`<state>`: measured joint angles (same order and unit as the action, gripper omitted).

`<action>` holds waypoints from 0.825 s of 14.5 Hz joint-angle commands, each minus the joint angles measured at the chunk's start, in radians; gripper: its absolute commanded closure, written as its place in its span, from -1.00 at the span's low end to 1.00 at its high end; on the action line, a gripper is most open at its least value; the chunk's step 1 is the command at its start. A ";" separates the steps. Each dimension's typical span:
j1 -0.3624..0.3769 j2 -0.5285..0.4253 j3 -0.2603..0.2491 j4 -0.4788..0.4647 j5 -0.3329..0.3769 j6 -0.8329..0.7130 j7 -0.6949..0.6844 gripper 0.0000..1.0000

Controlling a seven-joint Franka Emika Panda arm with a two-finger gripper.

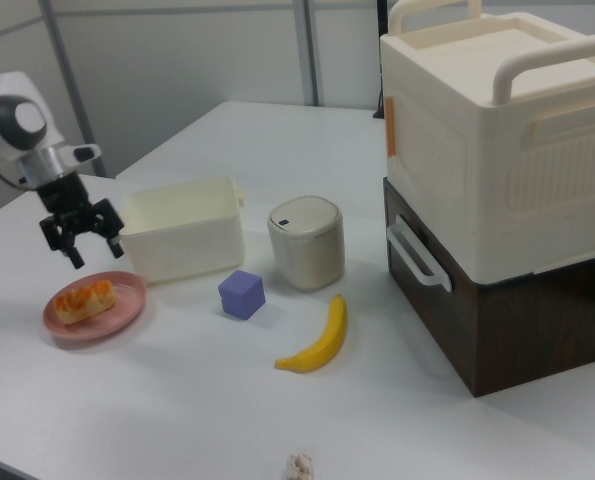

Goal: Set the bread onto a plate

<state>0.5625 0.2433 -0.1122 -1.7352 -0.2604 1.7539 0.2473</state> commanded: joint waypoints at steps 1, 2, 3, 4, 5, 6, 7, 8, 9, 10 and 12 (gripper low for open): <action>-0.145 -0.113 0.002 -0.020 0.007 -0.065 -0.198 -1.00; -0.185 -0.134 -0.001 -0.020 0.016 -0.065 -0.232 -1.00; -0.219 -0.156 -0.007 -0.018 0.030 -0.065 -0.261 -1.00; -0.257 -0.173 -0.009 -0.017 0.041 -0.064 -0.281 -1.00; -0.294 -0.182 -0.009 -0.012 0.058 -0.060 -0.284 -1.00; -0.323 -0.190 -0.011 -0.010 0.075 -0.054 -0.286 -1.00; -0.348 -0.200 -0.011 -0.009 0.087 -0.048 -0.287 -1.00; -0.372 -0.200 -0.011 0.008 0.101 -0.041 -0.278 -1.00; -0.404 -0.200 -0.020 0.038 0.125 -0.037 -0.276 -1.00; -0.417 -0.200 -0.039 0.052 0.168 -0.034 -0.278 -1.00; -0.489 -0.194 -0.080 0.118 0.332 -0.033 -0.276 -1.00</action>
<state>0.1422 0.0493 -0.1459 -1.6875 -0.0941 1.7117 -0.0269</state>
